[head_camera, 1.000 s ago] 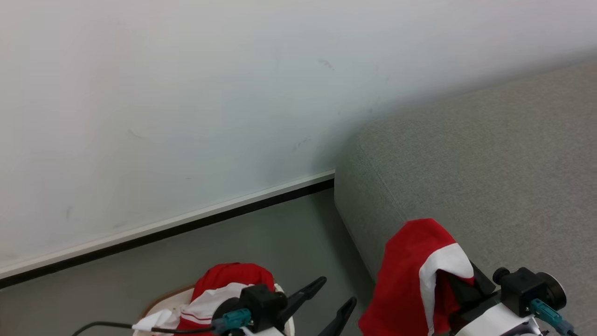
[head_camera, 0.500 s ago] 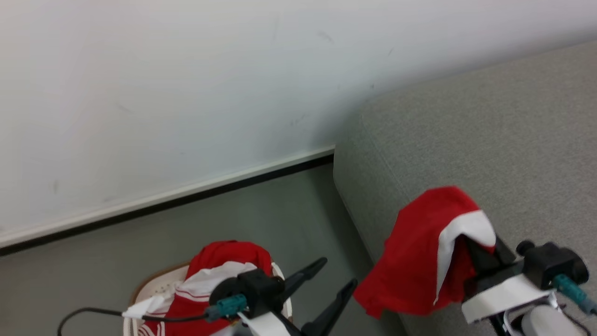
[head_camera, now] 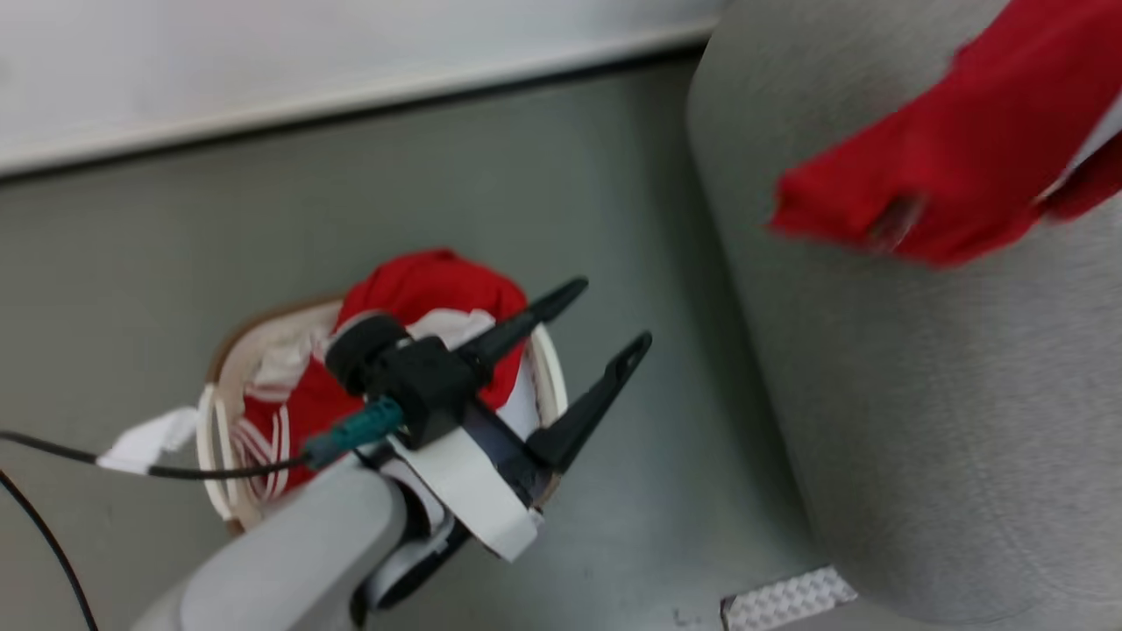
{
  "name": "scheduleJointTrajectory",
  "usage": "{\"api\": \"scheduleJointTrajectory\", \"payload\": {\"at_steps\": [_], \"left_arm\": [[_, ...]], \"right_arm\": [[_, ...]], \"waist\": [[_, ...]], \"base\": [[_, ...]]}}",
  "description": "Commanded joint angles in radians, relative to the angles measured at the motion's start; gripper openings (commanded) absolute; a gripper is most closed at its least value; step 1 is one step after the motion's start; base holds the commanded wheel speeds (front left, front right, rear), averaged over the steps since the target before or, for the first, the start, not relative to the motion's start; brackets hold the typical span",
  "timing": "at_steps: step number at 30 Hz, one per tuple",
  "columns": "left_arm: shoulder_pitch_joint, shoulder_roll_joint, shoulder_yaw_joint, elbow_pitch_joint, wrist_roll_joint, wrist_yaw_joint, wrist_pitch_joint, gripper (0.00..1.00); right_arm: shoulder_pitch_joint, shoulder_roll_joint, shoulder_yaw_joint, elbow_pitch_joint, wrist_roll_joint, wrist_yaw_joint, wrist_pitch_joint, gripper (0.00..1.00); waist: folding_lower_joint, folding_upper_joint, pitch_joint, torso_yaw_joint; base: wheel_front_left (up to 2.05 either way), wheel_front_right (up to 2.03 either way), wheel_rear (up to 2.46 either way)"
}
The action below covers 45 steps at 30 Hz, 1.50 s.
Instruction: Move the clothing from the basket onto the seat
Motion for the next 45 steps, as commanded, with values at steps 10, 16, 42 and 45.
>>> {"api": "scheduleJointTrajectory", "payload": {"at_steps": [10,16,42,45], "left_arm": [[-0.116,0.029,0.056,-0.052,0.030,-0.005,-0.021,1.00],[-0.097,0.023,0.050,-0.045,0.023,-0.003,-0.030,1.00],[0.144,-0.007,0.035,0.119,-0.069,0.027,-0.097,1.00],[0.190,-0.017,0.051,0.149,-0.081,0.032,-0.103,1.00]], "right_arm": [[-0.415,-0.171,-0.315,0.101,-0.150,-0.002,0.097,0.00],[-0.383,-0.171,-0.505,0.173,-0.344,-0.002,0.124,0.00],[0.145,0.116,-0.547,0.197,-0.542,-0.003,-0.010,1.00],[0.239,0.121,-0.470,0.122,-0.455,-0.003,-0.015,1.00]], "waist": [[-0.0004,0.0000,0.295,0.146],[-0.0004,0.0000,0.317,0.173],[-0.0004,0.0000,-0.128,0.142],[-0.0004,0.0000,-0.197,0.154]], "base": [[0.00,0.00,0.00],[0.00,0.00,0.00],[0.00,0.00,0.00],[0.00,0.00,0.00]]}}
